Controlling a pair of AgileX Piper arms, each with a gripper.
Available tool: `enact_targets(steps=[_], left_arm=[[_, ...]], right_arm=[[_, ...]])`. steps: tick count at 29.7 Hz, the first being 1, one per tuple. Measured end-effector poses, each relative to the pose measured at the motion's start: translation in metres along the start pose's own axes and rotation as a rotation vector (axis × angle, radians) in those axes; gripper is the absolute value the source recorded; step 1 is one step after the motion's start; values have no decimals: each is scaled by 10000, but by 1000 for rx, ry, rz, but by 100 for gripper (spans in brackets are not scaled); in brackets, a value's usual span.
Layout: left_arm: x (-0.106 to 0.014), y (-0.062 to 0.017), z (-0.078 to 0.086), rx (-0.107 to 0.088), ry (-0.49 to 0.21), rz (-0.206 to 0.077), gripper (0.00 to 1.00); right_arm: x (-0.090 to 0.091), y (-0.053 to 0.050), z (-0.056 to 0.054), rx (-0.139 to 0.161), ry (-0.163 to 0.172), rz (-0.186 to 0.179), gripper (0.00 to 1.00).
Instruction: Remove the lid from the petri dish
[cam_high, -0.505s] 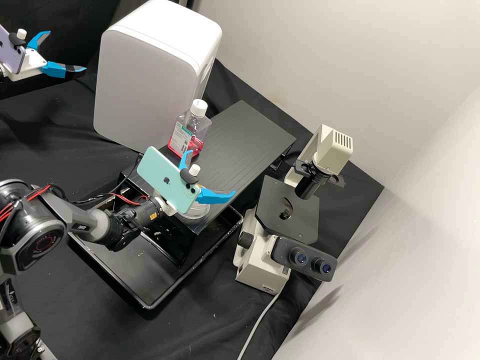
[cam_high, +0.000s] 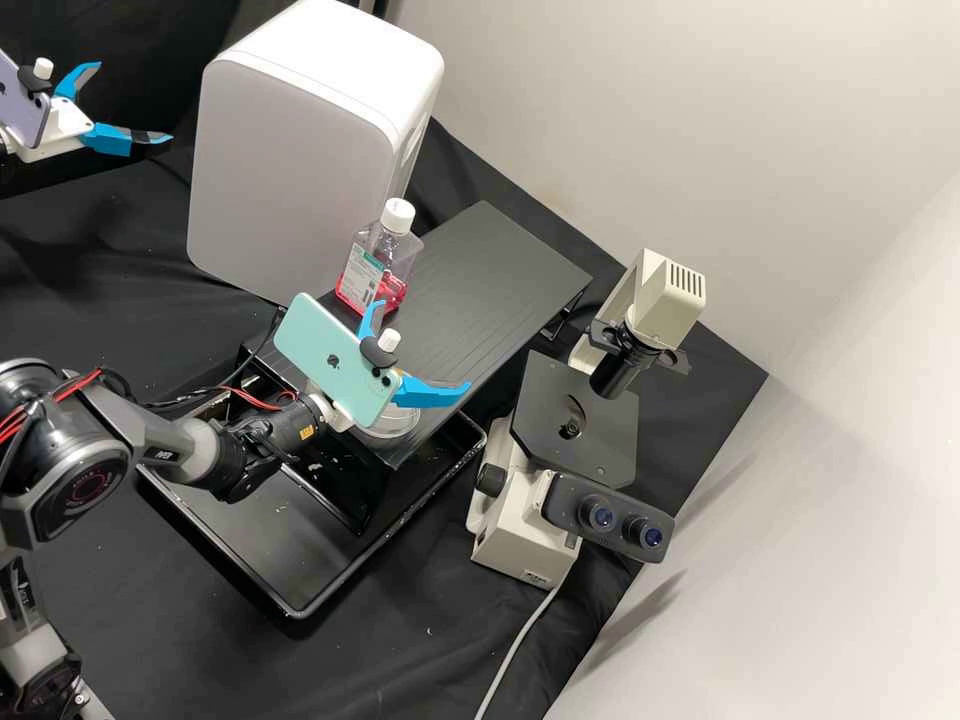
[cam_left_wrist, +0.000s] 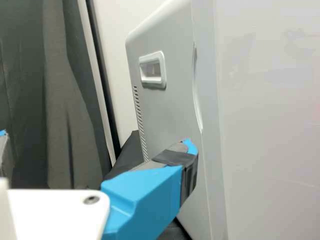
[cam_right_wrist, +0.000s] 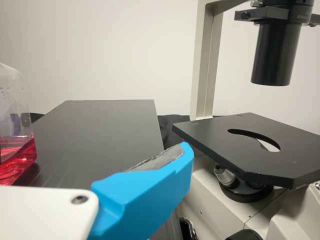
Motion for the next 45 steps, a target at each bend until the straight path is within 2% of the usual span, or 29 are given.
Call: enact_targets(steps=[4, 7, 11, 12, 19, 21, 24, 27, 29, 33, 36, 45], left_arm=[[-20, -29, 138, -3, -44, -10, 100], [-66, -70, 330, -22, -109, -23, 100], [-148, -139, 521, -36, -180, -37, 100], [-195, -164, 581, -52, -211, -33, 100], [-424, -295, 677, -161, -271, -39, 100], [-491, -330, 705, -182, -289, -43, 100], [-596, -397, 771, -185, -344, -73, 100], [-696, -471, 827, -176, -391, -116, 100], [-743, -502, 858, -175, -411, -135, 100], [-809, -545, 896, -164, -444, -160, 100], [-851, -570, 916, -172, -462, -178, 100], [-964, -607, 981, -156, -525, -208, 100]], right_arm=[[0, 0, 0, 0, 0, 0, 100], [0, 0, 0, 0, 0, 0, 100], [0, 0, 0, 0, 0, 0, 100], [0, 0, 0, 0, 0, 0, 100], [0, 0, 0, 0, 0, 0, 100], [0, 0, 0, 0, 0, 0, 100], [0, 0, 0, 0, 0, 0, 100], [0, 0, 0, 0, 0, 0, 100], [0, 0, 0, 0, 0, 0, 100], [0, 0, 0, 0, 0, 0, 100], [0, 0, 0, 0, 0, 0, 100], [0, 0, 0, 0, 0, 0, 100]])
